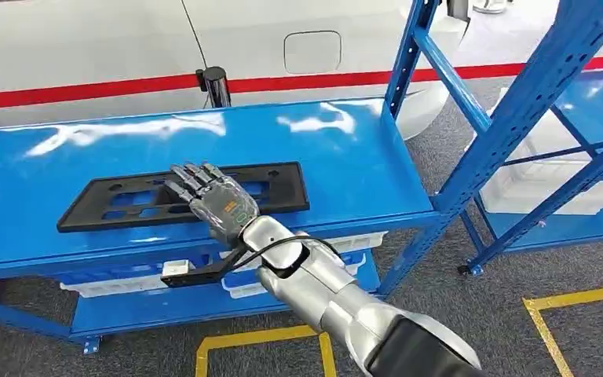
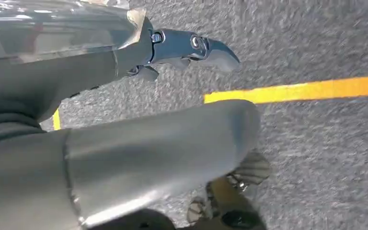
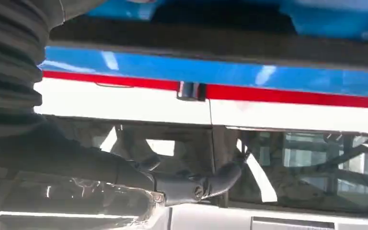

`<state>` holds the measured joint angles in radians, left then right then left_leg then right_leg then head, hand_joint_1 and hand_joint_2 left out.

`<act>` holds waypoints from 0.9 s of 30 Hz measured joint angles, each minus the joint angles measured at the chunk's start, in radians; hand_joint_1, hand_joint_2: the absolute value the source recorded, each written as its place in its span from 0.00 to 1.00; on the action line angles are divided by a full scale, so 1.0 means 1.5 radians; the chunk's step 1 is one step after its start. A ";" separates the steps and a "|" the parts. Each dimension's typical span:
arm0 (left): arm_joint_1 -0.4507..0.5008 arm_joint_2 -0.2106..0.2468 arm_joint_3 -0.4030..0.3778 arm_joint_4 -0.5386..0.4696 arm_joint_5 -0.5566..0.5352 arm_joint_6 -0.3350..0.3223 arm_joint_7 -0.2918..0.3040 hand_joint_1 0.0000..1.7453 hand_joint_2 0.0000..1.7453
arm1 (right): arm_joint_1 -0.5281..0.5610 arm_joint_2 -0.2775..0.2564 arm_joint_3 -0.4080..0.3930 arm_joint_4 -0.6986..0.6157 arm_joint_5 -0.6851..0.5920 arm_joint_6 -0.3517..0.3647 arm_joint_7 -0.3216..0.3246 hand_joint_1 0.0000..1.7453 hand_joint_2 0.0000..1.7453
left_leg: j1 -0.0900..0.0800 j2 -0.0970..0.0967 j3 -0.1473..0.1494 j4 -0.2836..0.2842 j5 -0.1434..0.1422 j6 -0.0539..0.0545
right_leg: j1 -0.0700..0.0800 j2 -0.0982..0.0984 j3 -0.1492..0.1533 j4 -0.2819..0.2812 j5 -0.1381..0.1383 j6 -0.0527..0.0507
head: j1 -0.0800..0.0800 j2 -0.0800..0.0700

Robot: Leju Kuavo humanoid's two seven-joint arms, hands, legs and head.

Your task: Take the parts from the cabinet and place them on the table.

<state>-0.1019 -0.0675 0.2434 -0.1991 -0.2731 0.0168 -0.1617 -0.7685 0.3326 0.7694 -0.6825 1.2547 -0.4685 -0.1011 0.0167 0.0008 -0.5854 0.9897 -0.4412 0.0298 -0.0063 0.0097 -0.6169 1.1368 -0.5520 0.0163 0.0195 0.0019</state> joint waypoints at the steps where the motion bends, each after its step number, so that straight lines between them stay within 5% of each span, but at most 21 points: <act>1: 0.000 0.000 0.001 0.000 0.000 0.000 0.000 0.00 0.00 | 0.002 -0.001 0.000 0.001 -0.003 0.001 -0.002 0.00 1.00 | -0.001 0.000 0.001 0.000 -0.002 0.003 | 0.000 0.000 -0.034 0.060 -0.019 -0.002 | 0.000 0.000; 2: 0.000 -0.001 0.001 0.000 0.000 0.000 0.000 0.00 0.00 | 0.004 -0.003 0.002 0.002 -0.004 0.002 -0.004 0.00 1.00 | -0.001 -0.001 0.002 0.000 -0.004 0.004 | 0.000 0.000 -0.070 0.116 -0.032 -0.001 | 0.000 0.000; 4: 0.001 -0.001 0.002 0.000 0.000 0.000 -0.001 0.00 0.00 | 0.007 -0.004 0.005 0.005 -0.006 0.004 -0.007 0.00 1.00 | -0.001 -0.002 0.008 0.000 -0.009 0.003 | 0.000 0.000 -0.089 0.125 -0.017 0.008 | 0.000 0.000; 7: 0.000 -0.001 0.003 0.000 0.001 -0.001 -0.002 0.00 0.00 | 0.007 -0.003 0.008 0.005 -0.006 0.004 -0.009 0.00 1.00 | -0.001 -0.005 0.026 0.000 -0.022 -0.003 | -0.002 -0.003 -0.014 -0.052 0.070 0.021 | 0.000 0.000; 8: 0.000 -0.001 0.003 0.000 0.001 -0.001 -0.002 0.00 0.00 | 0.007 -0.003 0.010 0.005 -0.006 0.004 -0.009 0.00 1.00 | -0.006 -0.005 0.028 0.003 -0.027 -0.008 | 0.000 -0.006 0.002 -0.088 0.081 0.015 | 0.001 0.000; 12: -0.002 -0.001 0.005 0.000 0.001 -0.001 -0.002 0.00 0.00 | 0.006 0.000 0.011 0.005 -0.005 0.005 -0.009 0.00 1.00 | -0.002 -0.004 0.034 -0.001 -0.036 -0.022 | 0.000 -0.003 0.006 -0.090 0.079 -0.003 | -0.001 0.000; 13: -0.002 0.001 0.005 -0.001 0.001 -0.001 -0.002 0.00 0.00 | 0.007 0.002 0.011 0.005 -0.005 0.005 -0.009 0.00 1.00 | 0.002 -0.003 0.030 0.005 -0.042 -0.026 | -0.010 -0.002 0.014 -0.096 0.082 -0.007 | -0.001 0.000; 15: -0.002 -0.001 0.005 -0.001 0.001 -0.002 -0.002 0.00 0.00 | 0.005 0.006 0.012 0.005 -0.005 0.005 -0.009 0.00 1.00 | 0.002 -0.003 -0.002 0.078 -0.077 -0.032 | -0.009 -0.002 0.021 -0.097 0.076 -0.018 | -0.003 0.000; 17: -0.001 0.000 0.005 -0.001 0.002 -0.001 -0.002 0.00 0.00 | 0.007 0.006 0.016 0.006 -0.005 0.006 -0.010 0.00 1.00 | 0.005 -0.003 -0.065 0.185 -0.115 -0.039 | -0.008 -0.002 0.026 -0.097 0.071 -0.024 | -0.003 0.000; 18: 0.000 0.000 0.006 -0.001 0.003 -0.001 -0.002 0.00 0.00 | 0.009 0.006 0.018 0.007 -0.005 0.006 -0.010 0.00 1.00 | 0.005 -0.003 -0.090 0.214 -0.116 -0.041 | -0.008 -0.002 0.028 -0.097 0.069 -0.023 | -0.003 0.000; 20: 0.000 0.001 0.008 -0.001 0.007 0.001 -0.002 0.00 0.00 | 0.010 0.007 0.022 0.007 -0.005 0.009 -0.010 0.00 1.00 | 0.007 -0.002 -0.087 0.172 -0.068 -0.041 | -0.008 0.001 0.035 -0.096 0.064 -0.020 | -0.003 0.000; 22: -0.001 0.002 0.012 -0.001 0.007 0.004 -0.002 0.00 0.00 | 0.010 0.010 0.026 0.007 -0.005 0.010 -0.010 0.00 1.00 | 0.010 -0.002 -0.037 0.051 0.007 -0.039 | -0.009 0.003 0.046 -0.096 0.055 -0.014 | -0.003 0.000; 24: -0.002 0.001 0.014 -0.001 0.007 0.011 -0.002 0.00 0.00 | 0.009 0.012 0.028 0.008 -0.006 0.011 -0.010 0.00 1.00 | 0.006 -0.003 -0.014 0.008 0.007 -0.035 | 0.001 0.004 0.044 -0.093 0.049 -0.005 | -0.003 0.000; 27: -0.001 -0.002 0.016 -0.001 0.005 0.018 -0.002 0.00 0.00 | 0.013 0.013 0.034 0.011 -0.010 0.012 -0.012 0.00 1.00 | 0.003 -0.005 -0.017 0.008 0.009 -0.032 | 0.003 0.004 0.044 -0.093 0.048 -0.008 | -0.001 0.000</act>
<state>-0.1041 -0.0698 0.2674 -0.2003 -0.2655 0.0439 -0.1644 -0.7485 0.3521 0.8205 -0.6665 1.2390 -0.4509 -0.1197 0.0208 -0.0061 -0.6106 1.0017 -0.4277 -0.0180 -0.0011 0.0152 -0.5515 0.9976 -0.4802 0.0040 0.0179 0.0019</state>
